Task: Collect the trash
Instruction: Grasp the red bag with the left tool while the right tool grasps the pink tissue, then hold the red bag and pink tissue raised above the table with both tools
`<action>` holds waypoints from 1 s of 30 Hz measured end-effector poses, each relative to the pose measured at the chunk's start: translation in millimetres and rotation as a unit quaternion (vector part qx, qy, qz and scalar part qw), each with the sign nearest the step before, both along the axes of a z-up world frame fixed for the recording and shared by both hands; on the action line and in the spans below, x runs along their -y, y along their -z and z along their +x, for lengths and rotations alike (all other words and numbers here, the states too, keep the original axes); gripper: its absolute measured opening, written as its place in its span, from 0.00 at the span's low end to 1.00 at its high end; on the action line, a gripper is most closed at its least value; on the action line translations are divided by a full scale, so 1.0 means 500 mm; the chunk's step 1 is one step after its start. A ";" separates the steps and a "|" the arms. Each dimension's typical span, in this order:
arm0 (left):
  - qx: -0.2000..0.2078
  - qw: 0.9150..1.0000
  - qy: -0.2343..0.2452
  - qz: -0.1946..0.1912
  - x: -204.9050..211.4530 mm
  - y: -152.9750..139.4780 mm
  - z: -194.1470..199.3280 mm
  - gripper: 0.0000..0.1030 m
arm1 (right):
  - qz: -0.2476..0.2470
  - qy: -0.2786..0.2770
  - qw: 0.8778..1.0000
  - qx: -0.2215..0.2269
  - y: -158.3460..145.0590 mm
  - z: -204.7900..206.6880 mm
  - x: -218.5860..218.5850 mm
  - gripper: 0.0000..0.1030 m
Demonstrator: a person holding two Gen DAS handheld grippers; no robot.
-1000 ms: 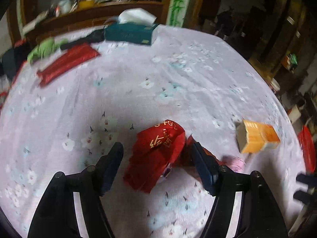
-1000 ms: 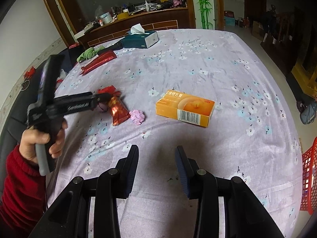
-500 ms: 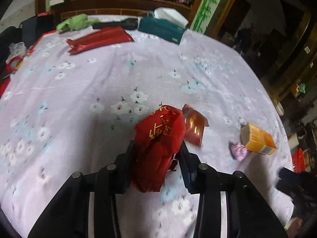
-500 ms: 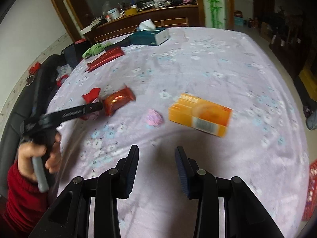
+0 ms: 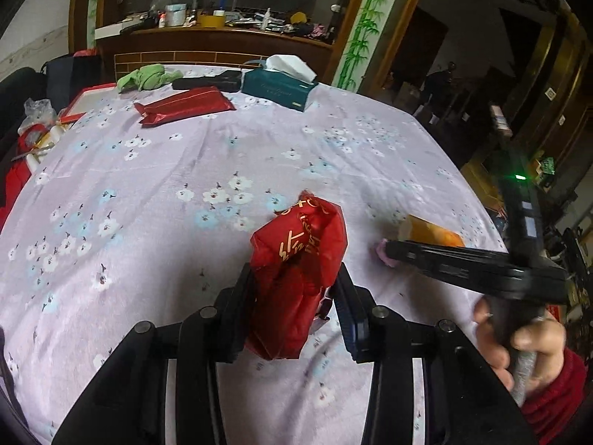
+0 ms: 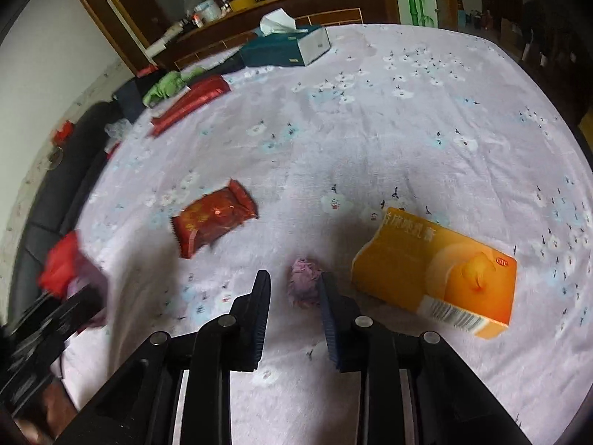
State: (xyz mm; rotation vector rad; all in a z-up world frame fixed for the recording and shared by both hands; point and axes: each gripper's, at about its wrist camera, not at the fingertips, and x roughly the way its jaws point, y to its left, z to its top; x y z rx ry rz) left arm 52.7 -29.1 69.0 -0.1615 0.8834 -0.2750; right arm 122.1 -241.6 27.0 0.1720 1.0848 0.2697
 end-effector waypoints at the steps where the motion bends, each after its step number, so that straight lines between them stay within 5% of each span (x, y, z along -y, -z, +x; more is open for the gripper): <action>1: 0.001 1.000 0.001 0.001 0.002 0.000 -0.004 0.38 | -0.009 0.002 1.000 0.000 0.005 0.003 -0.002 0.27; 15: 0.007 1.000 0.010 0.013 0.037 0.021 -0.046 0.38 | -0.064 -0.005 0.998 0.008 0.017 -0.004 -0.020 0.24; 24: 0.041 0.998 0.016 0.032 0.096 0.022 -0.113 0.38 | -0.070 0.040 0.993 0.082 -0.081 -0.182 0.024 0.24; 30: 0.053 0.997 0.040 0.044 0.155 0.034 -0.158 0.38 | -0.096 0.077 0.984 0.130 -0.093 -0.298 0.052 0.24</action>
